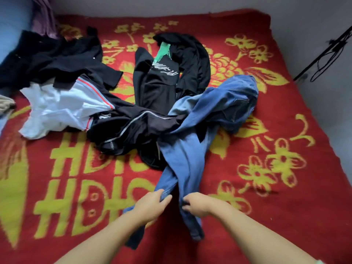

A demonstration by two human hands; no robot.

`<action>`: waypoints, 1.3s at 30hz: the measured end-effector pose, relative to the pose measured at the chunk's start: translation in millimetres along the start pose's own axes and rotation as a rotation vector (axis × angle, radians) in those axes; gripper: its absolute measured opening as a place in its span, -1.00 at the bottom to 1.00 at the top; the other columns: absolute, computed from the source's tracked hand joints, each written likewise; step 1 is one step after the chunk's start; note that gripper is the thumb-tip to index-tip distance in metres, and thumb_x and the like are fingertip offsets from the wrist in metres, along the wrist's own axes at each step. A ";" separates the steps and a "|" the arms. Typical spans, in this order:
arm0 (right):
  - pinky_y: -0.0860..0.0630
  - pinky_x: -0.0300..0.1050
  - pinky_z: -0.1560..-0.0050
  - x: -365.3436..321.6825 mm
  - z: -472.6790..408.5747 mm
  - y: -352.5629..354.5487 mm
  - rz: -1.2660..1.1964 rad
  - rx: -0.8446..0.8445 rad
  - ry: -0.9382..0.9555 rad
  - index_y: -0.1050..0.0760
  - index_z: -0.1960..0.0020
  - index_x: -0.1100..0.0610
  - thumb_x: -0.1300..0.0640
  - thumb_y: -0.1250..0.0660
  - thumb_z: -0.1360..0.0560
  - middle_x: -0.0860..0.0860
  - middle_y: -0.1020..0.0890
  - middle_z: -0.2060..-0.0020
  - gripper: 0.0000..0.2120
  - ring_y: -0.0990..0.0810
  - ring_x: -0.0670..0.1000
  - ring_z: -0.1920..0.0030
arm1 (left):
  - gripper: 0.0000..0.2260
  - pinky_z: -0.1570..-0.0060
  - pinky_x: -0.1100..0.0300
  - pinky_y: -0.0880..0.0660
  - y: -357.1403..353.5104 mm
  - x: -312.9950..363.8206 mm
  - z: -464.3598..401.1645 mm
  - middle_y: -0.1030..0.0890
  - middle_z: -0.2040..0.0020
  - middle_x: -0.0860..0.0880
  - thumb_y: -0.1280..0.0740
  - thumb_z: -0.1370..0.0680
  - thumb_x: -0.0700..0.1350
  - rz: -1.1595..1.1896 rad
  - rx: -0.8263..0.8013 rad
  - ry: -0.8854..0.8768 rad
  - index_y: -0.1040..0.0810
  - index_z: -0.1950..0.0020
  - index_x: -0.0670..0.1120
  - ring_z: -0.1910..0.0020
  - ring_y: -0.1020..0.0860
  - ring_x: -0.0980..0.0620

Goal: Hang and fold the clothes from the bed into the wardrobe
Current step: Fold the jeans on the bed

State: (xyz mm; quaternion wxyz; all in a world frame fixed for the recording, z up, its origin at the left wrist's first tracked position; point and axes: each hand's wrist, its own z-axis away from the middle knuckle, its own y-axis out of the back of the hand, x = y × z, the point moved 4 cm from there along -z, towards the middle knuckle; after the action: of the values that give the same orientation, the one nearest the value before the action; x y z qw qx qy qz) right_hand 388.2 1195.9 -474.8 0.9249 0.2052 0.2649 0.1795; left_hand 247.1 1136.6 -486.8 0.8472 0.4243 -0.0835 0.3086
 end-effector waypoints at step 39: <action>-0.09 0.35 -0.39 -121.0 -35.0 11.0 0.603 0.035 -0.151 -0.35 -0.28 0.06 0.13 -0.10 -0.57 0.05 -0.45 -0.32 -0.71 -0.37 0.09 -0.35 | -0.54 0.02 0.06 -0.46 145.3 -253.1 163.7 -0.56 -0.16 -0.03 -0.22 -0.46 -0.18 -0.324 0.217 -0.081 -0.41 -0.37 0.04 -0.13 -0.53 -0.11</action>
State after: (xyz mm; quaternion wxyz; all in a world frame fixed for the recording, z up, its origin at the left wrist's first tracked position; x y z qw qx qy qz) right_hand 269.8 1161.9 -446.4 0.8433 0.3034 0.1258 0.4255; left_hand -20.9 961.4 -389.5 0.8311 0.5330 -0.0143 0.1582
